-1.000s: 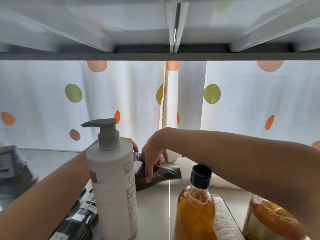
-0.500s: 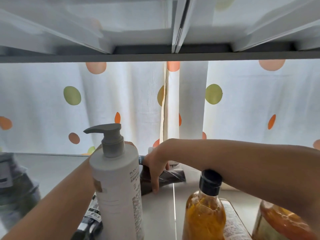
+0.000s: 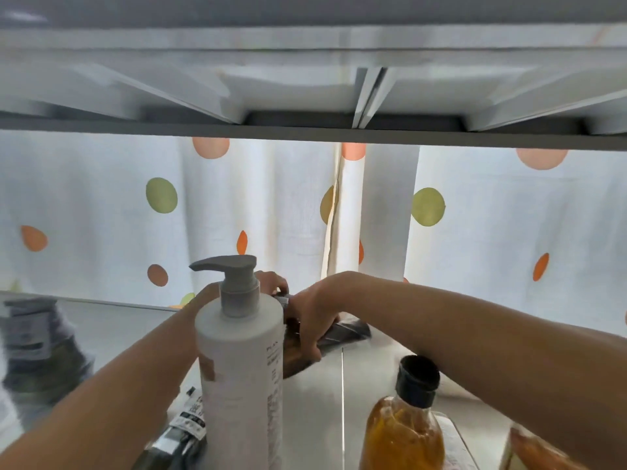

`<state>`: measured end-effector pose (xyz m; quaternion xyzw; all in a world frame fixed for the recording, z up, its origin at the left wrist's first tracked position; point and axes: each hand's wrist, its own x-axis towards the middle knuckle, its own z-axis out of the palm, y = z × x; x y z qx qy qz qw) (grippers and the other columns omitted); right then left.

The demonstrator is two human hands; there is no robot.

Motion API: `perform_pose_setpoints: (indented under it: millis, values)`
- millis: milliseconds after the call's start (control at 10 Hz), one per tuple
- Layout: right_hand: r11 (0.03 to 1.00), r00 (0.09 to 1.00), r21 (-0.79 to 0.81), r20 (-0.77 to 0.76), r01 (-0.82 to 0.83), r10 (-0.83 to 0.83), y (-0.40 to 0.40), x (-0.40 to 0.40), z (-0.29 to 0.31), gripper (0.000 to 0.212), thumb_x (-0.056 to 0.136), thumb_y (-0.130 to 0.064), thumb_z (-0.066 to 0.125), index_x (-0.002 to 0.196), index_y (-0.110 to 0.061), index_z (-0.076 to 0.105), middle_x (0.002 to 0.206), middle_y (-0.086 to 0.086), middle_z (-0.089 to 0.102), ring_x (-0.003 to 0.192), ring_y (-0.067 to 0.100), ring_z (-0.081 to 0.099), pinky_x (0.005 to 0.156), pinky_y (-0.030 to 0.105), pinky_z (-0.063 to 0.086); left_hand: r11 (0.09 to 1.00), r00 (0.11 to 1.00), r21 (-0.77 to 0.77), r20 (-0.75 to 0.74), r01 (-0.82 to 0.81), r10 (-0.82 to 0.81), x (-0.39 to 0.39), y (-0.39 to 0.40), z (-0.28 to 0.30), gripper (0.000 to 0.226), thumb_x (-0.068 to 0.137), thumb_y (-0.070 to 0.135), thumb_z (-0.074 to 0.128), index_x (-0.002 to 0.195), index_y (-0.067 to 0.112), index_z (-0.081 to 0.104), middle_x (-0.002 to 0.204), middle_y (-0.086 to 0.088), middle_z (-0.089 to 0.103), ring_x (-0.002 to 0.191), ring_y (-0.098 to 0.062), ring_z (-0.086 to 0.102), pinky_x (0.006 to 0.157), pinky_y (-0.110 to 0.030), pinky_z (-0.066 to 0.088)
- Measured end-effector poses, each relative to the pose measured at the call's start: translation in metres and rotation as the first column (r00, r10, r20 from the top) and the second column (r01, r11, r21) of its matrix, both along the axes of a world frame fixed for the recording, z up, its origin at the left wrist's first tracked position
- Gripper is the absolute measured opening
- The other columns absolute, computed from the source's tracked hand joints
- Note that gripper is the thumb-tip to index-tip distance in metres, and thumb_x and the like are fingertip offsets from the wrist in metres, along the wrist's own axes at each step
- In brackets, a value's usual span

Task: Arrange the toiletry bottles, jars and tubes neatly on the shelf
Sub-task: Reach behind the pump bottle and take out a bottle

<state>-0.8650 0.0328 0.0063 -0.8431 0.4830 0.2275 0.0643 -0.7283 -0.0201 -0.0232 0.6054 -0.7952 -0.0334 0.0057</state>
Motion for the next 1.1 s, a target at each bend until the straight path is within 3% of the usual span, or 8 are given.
perform_pose_setpoints:
  millis: [100,200,300,400,600,800,1000,1100]
  values:
    - [0.995,0.998,-0.103,0.055,0.007,-0.001,0.008,-0.010,0.038,0.064,0.065,-0.029,0.083,0.120,-0.025,0.051,0.107,0.003,0.062,0.092,0.021,0.063,0.079,0.033,0.054,0.984,0.979,-0.154,-0.165,0.094,-0.119,0.004,0.025,0.042,0.047,0.078,0.032,0.077,0.118,0.015,0.061,0.111,-0.004,0.066,0.090,-0.012,0.057,0.070,-0.012,0.044]
    - [0.977,0.992,-0.212,0.128,0.035,-0.008,0.016,-0.023,0.070,0.065,0.065,-0.032,0.082,0.122,-0.027,0.053,0.109,-0.001,0.060,0.094,0.018,0.061,0.077,0.031,0.053,0.923,0.924,-0.384,-0.359,-0.019,-0.130,0.015,0.053,0.080,0.046,0.071,0.039,0.080,0.109,0.021,0.061,0.100,0.004,0.068,0.088,-0.018,0.063,0.075,-0.032,0.052]
    - [0.943,0.967,-0.316,0.253,0.105,-0.023,0.023,-0.041,0.092,0.062,0.066,-0.034,0.080,0.122,-0.025,0.054,0.109,-0.003,0.059,0.095,0.017,0.059,0.083,0.034,0.053,0.836,0.901,-0.531,-0.418,-0.140,-0.114,0.027,0.073,0.104,0.047,0.067,0.043,0.082,0.104,0.021,0.064,0.094,0.002,0.069,0.086,-0.021,0.064,0.076,-0.037,0.053]
    - [0.901,0.909,-0.398,0.417,0.170,0.013,0.026,-0.060,0.103,0.048,0.072,-0.033,0.075,0.115,-0.022,0.056,0.103,-0.001,0.061,0.089,0.015,0.059,0.085,0.034,0.053,0.784,0.909,-0.554,-0.416,-0.279,0.029,0.034,0.094,0.131,0.061,0.064,0.051,0.083,0.112,0.017,0.063,0.102,-0.001,0.070,0.089,-0.022,0.065,0.080,-0.038,0.055]
    - [0.830,0.854,-0.509,0.514,0.228,0.081,0.042,-0.078,0.121,0.038,0.070,-0.034,0.073,0.103,-0.019,0.061,0.090,-0.003,0.066,0.085,0.018,0.063,0.084,0.040,0.057,0.675,0.863,-0.567,-0.453,-0.473,0.224,0.043,0.142,0.161,0.069,0.058,0.064,0.079,0.108,0.018,0.064,0.096,-0.002,0.069,0.081,-0.022,0.064,0.072,-0.032,0.053]
    - [0.811,0.771,-0.487,0.633,0.323,0.073,0.095,-0.070,0.144,0.034,0.070,-0.036,0.074,0.094,-0.014,0.067,0.088,0.005,0.067,0.082,0.021,0.063,0.081,0.038,0.054,0.638,0.822,-0.545,-0.499,-0.544,0.275,0.056,0.203,0.167,0.072,0.056,0.065,0.079,0.108,0.018,0.062,0.092,-0.002,0.067,0.078,-0.022,0.065,0.072,-0.034,0.056]
    - [0.811,0.645,-0.373,0.764,0.451,-0.007,0.144,-0.039,0.140,0.051,0.062,-0.040,0.083,0.100,-0.012,0.063,0.088,0.004,0.063,0.076,0.018,0.060,0.064,0.028,0.046,0.681,0.815,-0.520,-0.542,-0.515,0.203,0.084,0.269,0.157,0.062,0.055,0.061,0.081,0.100,0.019,0.067,0.085,0.000,0.069,0.074,-0.020,0.066,0.070,-0.032,0.055]
    - [0.762,0.680,-0.437,0.733,0.478,-0.006,0.168,-0.025,0.137,0.053,0.063,-0.046,0.079,0.102,-0.013,0.063,0.087,0.004,0.063,0.079,0.021,0.061,0.070,0.031,0.049,0.704,0.797,-0.498,-0.583,-0.506,0.160,0.101,0.298,0.142,0.058,0.057,0.058,0.082,0.100,0.023,0.066,0.090,0.001,0.070,0.075,-0.019,0.066,0.072,-0.034,0.057]
